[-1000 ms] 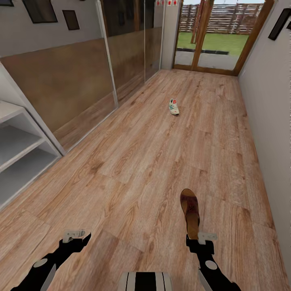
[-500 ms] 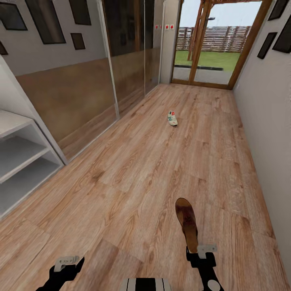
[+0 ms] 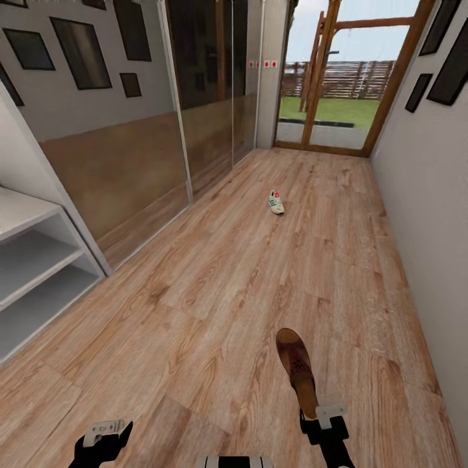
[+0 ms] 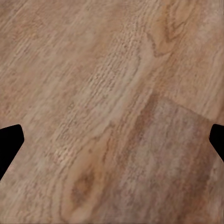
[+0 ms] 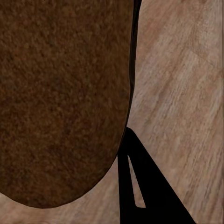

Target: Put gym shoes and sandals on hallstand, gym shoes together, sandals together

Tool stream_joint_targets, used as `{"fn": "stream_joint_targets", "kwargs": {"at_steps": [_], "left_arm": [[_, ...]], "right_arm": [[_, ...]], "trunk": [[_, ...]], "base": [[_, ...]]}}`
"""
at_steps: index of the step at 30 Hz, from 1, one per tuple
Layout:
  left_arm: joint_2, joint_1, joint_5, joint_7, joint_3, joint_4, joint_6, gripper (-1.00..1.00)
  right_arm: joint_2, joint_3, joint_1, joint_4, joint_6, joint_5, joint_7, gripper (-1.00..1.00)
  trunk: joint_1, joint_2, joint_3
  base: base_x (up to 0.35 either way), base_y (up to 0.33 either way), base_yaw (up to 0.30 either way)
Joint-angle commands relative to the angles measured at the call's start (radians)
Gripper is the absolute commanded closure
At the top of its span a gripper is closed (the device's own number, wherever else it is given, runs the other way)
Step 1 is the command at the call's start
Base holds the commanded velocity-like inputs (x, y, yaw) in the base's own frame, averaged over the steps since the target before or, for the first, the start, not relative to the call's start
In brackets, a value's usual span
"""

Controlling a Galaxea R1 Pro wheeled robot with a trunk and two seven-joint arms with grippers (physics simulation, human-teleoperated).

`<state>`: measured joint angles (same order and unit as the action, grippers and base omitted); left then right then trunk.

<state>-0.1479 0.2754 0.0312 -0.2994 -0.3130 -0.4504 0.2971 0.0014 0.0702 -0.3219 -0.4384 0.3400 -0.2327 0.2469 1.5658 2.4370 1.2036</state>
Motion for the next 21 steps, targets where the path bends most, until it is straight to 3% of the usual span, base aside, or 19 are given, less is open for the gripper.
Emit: {"fn": "stream_joint_targets", "kwargs": {"at_steps": [1, 4, 7, 16, 21], "left_arm": [[0.001, 0.001, 0.004, -0.004, -0.008, 0.001, 0.002, -1.0], [0.001, 0.001, 0.004, 0.049, -0.009, 0.001, 0.003, -1.0], [0.006, 0.001, 0.006, 0.079, -0.008, 0.002, 0.003, -1.0], [0.025, 0.001, 0.009, 0.098, -0.008, 0.016, 0.005, -1.0], [0.025, 0.001, 0.01, 0.096, -0.004, 0.028, 0.007, -1.0]], "right_arm": [[-0.001, 0.003, -0.001, 0.009, 0.004, -0.002, 0.009, 1.0], [-0.005, -0.02, 0.0, 0.055, 0.018, 0.065, 0.008, 1.0], [-0.006, -0.034, 0.0, 0.078, 0.023, 0.1, 0.008, 1.0], [-0.005, -0.039, 0.0, 0.126, 0.065, 0.13, 0.006, 1.0], [-0.008, -0.042, 0.0, 0.127, 0.067, 0.13, 0.006, 1.0]], "trunk": [[-0.004, -0.007, -0.004], [-0.016, -0.028, -0.018], [-0.027, -0.049, -0.032], [-0.062, -0.112, -0.071], [-0.069, -0.126, -0.078]], "base": [[0.0, 0.0, 0.0], [0.0, 0.0, 0.0], [0.0, 0.0, 0.0], [0.0, 0.0, 0.0], [0.0, 0.0, -0.035]]}}
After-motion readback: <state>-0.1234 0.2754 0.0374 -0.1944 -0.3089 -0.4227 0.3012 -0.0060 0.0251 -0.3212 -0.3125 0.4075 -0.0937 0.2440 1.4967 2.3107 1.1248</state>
